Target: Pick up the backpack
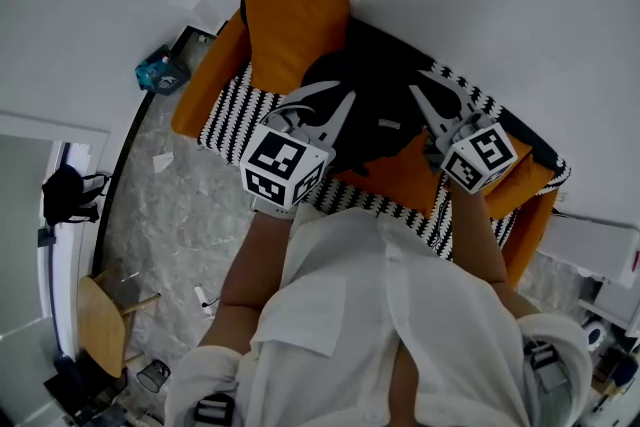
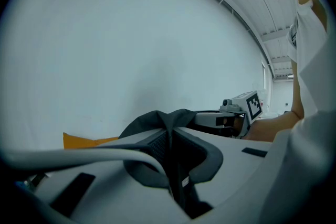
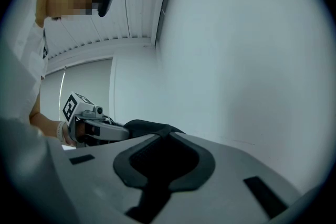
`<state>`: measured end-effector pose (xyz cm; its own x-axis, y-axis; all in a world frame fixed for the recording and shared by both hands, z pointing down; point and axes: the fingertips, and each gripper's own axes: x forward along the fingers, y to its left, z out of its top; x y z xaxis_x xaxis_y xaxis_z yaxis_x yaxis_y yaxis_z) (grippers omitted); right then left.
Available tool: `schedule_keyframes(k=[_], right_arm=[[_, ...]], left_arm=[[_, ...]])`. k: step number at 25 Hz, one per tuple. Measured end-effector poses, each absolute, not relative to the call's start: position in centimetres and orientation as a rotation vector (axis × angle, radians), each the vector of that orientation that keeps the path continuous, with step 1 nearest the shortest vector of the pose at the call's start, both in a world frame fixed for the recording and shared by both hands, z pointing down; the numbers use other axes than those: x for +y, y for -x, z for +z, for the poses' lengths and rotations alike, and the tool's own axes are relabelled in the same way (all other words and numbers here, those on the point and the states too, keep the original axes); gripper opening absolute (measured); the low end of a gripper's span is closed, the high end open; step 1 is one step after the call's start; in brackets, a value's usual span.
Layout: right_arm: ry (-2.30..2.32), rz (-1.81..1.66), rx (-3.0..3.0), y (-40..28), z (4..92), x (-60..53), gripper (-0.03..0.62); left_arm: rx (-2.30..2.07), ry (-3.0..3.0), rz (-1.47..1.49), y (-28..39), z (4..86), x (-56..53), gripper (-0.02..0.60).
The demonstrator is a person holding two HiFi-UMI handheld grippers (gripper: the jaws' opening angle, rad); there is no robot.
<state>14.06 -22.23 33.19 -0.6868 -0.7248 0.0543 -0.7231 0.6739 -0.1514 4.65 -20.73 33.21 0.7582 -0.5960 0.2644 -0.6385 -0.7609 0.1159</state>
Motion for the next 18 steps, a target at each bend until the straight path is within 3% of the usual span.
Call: schedule_keyframes(k=[18], right_arm=[[1.247,-0.267,2.853,-15.03,33.41,-21.67,0.044]], left_arm=[[-0.932,-2.765,0.305,-5.68,33.43,-20.31,0.041]])
